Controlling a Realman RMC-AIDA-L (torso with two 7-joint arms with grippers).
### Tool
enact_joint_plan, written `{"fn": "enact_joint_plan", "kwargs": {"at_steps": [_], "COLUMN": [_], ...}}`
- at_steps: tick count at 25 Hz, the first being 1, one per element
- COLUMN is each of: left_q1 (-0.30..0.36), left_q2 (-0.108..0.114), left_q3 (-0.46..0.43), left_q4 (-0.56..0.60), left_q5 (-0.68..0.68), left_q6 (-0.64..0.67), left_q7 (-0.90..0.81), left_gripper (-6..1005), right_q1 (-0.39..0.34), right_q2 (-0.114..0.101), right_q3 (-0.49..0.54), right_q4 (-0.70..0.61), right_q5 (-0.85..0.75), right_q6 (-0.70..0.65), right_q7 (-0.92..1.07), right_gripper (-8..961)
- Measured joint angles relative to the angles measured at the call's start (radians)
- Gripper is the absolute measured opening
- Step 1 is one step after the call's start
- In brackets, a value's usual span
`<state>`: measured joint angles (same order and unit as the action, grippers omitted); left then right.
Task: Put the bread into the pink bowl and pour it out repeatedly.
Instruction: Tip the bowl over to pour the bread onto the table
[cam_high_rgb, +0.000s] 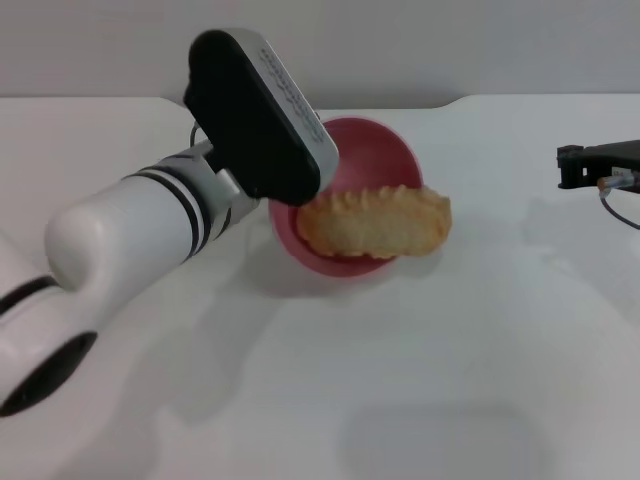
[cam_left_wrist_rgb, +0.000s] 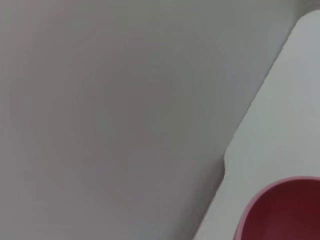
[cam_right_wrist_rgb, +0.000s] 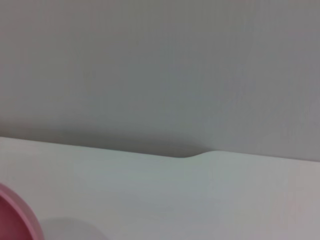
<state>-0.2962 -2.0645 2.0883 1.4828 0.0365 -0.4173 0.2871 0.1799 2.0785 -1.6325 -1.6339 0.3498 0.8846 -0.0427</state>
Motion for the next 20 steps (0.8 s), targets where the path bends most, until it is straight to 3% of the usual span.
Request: {"fn": "enact_joint_plan", "kwargs": {"at_steps": [9,20], "left_q1": [-0.005,-0.008], "left_q2": [-0.002,-0.003], "left_q3": [0.056,0.131], "left_q4": [-0.011,-0.034], "left_q5": [0.251,0.445], "left_q6": [0.011,0.009], "left_q7": [0.000,-0.003], "left_gripper": [47,44], "right_q1": [0.004,0.011], "right_q2": [-0.001,-0.002], "right_q3": [-0.002,-0.003], "right_q4": [0.006,0.008], "right_q5": [0.000,0.000], "right_q6": [0.005,0.008], "right_q7": [0.000,-0.002], "right_gripper": [-2,-2]}}
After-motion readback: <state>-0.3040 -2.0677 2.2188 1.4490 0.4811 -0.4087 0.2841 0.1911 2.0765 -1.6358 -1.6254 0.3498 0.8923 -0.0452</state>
